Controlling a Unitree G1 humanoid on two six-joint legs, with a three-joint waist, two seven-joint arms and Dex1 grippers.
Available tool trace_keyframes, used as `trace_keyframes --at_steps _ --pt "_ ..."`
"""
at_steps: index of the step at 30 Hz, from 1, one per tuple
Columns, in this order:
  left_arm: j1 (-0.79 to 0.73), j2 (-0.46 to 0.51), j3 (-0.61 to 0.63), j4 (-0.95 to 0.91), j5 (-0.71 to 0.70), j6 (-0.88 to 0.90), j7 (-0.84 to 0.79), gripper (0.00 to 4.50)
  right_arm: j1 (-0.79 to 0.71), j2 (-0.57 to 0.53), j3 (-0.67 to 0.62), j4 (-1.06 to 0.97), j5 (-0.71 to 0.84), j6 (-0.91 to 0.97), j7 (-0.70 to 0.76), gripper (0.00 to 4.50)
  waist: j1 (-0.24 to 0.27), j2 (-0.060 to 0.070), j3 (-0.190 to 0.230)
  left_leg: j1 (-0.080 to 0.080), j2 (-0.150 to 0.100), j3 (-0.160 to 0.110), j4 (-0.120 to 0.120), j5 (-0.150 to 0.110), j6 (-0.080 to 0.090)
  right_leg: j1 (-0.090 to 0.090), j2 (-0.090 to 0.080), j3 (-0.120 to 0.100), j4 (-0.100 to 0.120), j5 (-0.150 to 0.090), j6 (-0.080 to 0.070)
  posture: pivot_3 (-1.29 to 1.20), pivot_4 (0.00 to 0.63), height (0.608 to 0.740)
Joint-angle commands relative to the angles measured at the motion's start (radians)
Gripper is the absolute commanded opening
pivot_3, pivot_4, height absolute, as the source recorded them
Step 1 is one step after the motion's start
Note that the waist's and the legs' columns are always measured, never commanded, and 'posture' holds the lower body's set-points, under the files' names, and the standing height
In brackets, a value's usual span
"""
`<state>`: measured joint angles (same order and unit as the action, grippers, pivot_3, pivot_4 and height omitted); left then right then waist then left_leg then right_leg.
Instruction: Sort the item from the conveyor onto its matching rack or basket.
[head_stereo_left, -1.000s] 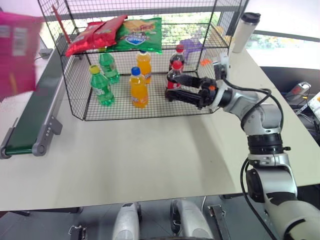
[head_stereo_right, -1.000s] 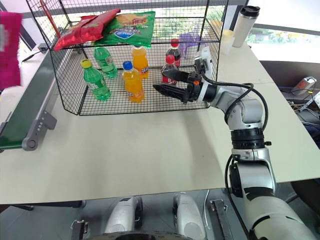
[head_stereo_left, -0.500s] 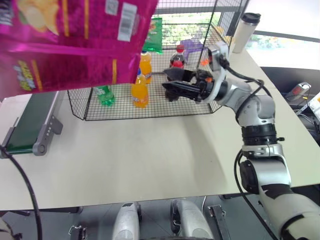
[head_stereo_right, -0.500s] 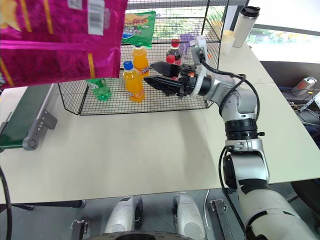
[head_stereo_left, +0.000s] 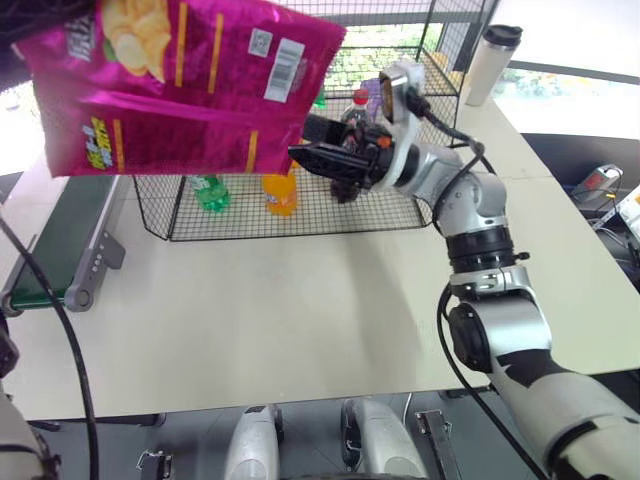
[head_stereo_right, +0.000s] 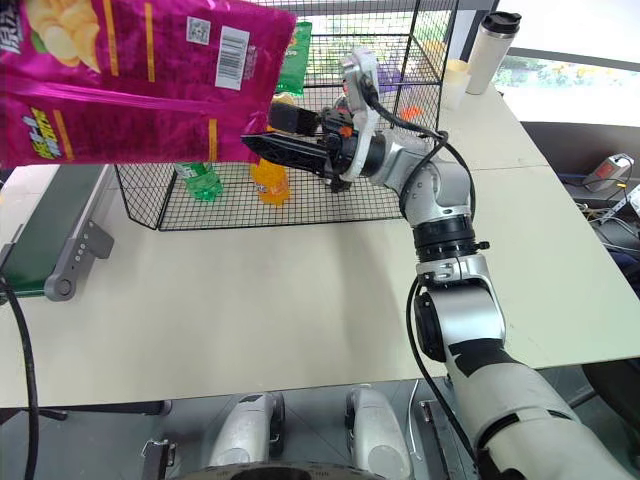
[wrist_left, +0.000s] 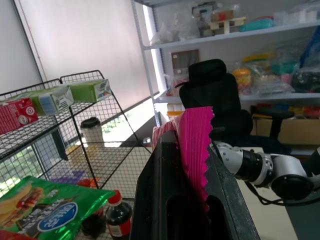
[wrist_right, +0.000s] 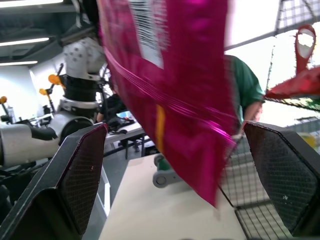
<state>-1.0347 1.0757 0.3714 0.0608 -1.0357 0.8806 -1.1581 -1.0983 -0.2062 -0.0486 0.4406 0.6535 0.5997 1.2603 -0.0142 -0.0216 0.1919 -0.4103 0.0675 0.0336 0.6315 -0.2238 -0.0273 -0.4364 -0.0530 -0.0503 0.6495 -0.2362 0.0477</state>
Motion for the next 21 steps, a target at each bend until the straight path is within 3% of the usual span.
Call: trace_keyframes --at_steps 1,3,6,13,16,19,21 --pt "-0.004 -0.009 0.002 0.008 0.018 -0.030 -0.017 0.08 -0.029 0.044 -0.009 -0.048 0.044 0.016 -0.005 4.50 0.000 0.000 0.000 0.000 0.000 0.000 0.000 0.000 0.000 0.000 0.000 0.000 0.000 0.000 0.000 0.00 0.150 0.740" --pt "0.007 -0.023 -0.006 0.014 0.035 -0.042 -0.025 0.08 -0.038 0.075 -0.014 -0.060 0.055 0.024 -0.024 4.50 0.000 0.000 0.000 0.000 0.000 0.000 0.000 0.000 0.000 0.000 0.000 0.000 0.000 0.000 0.000 0.00 0.150 0.740" --pt "0.020 -0.034 -0.018 0.021 0.066 -0.060 -0.032 0.00 -0.042 0.094 -0.026 -0.069 0.071 0.039 -0.045 3.60 -0.001 0.000 0.000 0.000 0.000 0.000 0.000 0.000 0.000 0.000 0.000 0.000 0.000 0.000 0.000 0.00 0.150 0.740" --pt "0.040 -0.047 -0.014 0.029 0.095 -0.076 -0.027 0.00 -0.004 0.079 -0.014 -0.147 0.076 0.069 -0.068 0.05 0.001 0.000 0.000 0.000 0.000 0.000 0.000 0.000 0.000 0.000 0.000 0.000 0.000 0.000 0.000 0.00 0.150 0.740" --pt "0.055 -0.046 -0.013 0.027 0.110 -0.077 -0.015 0.00 0.023 0.054 -0.008 -0.205 0.067 0.075 -0.087 0.05 0.001 0.000 0.000 0.000 0.000 0.000 0.000 0.000 0.000 0.000 0.000 0.000 0.000 0.000 0.000 0.00 0.150 0.740" --pt "0.078 -0.045 -0.004 0.021 0.119 -0.074 0.001 0.85 0.065 0.015 -0.018 -0.277 0.077 0.099 -0.119 0.00 0.000 0.000 0.000 0.000 0.000 0.000 0.000 0.000 0.000 0.000 0.000 0.000 0.000 0.000 0.000 0.00 0.150 0.740" --pt "0.082 -0.059 0.011 0.019 0.125 -0.084 0.041 1.73 0.088 -0.005 -0.025 -0.325 0.091 0.116 -0.142 0.00 0.001 0.000 0.000 0.000 0.000 0.000 0.000 0.000 0.000 0.000 0.000 0.000 0.000 0.000 0.000 0.00 0.150 0.740"
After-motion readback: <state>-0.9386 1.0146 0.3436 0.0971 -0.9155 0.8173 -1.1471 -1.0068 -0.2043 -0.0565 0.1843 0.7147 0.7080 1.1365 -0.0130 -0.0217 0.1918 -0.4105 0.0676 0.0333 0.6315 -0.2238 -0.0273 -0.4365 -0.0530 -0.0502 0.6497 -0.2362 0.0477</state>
